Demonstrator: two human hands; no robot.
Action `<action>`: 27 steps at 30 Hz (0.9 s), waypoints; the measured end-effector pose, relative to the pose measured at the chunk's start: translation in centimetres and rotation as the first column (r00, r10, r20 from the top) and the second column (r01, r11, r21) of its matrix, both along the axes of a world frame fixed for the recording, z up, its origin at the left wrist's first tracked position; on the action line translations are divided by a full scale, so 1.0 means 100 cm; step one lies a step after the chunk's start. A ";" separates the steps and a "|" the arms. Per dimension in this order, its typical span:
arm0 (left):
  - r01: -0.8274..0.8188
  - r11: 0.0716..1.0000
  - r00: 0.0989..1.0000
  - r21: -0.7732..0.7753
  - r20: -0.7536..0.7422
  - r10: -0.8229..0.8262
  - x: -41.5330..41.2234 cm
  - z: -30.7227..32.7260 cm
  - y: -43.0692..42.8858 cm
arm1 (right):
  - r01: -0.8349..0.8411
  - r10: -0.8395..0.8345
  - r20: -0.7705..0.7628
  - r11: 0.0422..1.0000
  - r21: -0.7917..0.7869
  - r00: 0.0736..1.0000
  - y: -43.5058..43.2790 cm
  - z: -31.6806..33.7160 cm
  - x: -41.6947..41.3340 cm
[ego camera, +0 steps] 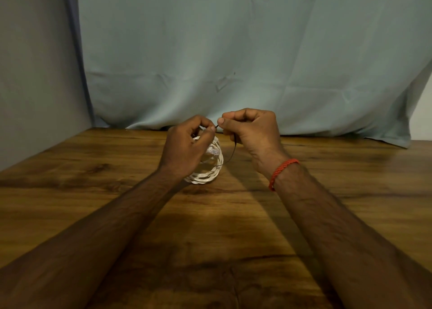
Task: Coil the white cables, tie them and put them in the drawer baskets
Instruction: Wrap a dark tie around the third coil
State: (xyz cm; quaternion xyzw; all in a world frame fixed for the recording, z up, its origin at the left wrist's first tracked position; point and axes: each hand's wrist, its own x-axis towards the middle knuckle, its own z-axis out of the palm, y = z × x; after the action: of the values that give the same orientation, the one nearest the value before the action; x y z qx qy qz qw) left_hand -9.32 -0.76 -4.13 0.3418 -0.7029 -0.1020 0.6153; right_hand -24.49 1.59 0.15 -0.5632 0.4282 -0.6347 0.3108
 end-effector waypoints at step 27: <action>-0.024 1.000 0.999 0.015 -0.045 0.025 0.002 0.000 -0.005 | -0.136 0.135 0.094 0.991 0.004 0.986 -0.003 0.000 0.007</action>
State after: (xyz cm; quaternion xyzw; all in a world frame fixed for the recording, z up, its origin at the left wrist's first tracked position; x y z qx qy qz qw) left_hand -9.07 -1.24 -4.12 0.3526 -0.6839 -0.1073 0.6296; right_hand -23.81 1.26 0.11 -0.5592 0.3772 -0.6356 0.3756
